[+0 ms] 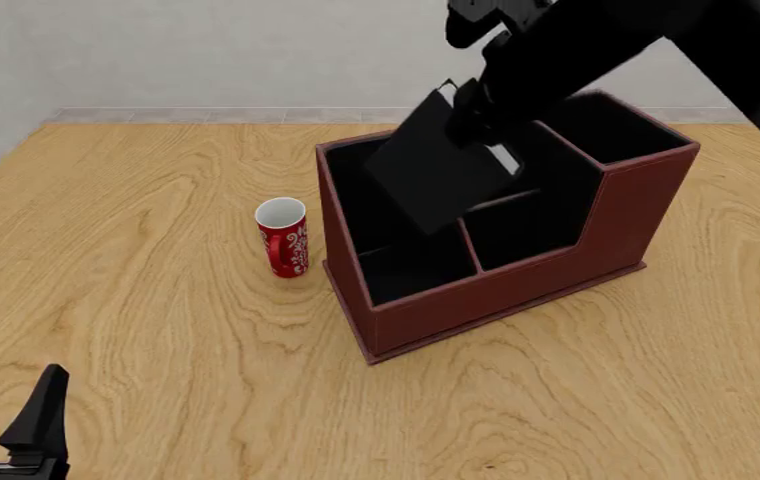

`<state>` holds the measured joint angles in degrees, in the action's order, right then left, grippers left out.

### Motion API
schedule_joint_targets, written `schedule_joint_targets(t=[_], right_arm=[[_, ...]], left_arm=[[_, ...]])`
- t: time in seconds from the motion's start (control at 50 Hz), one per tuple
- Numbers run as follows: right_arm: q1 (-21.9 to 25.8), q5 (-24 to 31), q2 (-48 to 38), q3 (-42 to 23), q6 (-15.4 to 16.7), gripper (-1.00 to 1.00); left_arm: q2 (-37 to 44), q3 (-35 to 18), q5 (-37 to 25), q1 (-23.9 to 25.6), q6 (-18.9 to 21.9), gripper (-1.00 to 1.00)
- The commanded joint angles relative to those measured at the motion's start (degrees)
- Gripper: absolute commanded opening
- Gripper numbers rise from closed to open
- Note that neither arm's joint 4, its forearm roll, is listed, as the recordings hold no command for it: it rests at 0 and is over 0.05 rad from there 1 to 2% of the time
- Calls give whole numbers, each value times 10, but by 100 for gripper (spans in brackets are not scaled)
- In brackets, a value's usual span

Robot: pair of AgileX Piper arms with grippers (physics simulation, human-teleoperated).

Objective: Pick up the book and place it in the left compartment of the caddy.

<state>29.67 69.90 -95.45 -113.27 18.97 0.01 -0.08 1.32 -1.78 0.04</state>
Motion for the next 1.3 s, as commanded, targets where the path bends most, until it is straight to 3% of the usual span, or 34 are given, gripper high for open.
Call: schedule_joint_targets(t=[0.02,1.3], right_arm=[[5,0,-38,-30,-24,-100],[7,0,-137,-57,-62,-100]], left_arm=[[0,1,-9,-5,-1,100],[0,1,-27,-6,5,100]])
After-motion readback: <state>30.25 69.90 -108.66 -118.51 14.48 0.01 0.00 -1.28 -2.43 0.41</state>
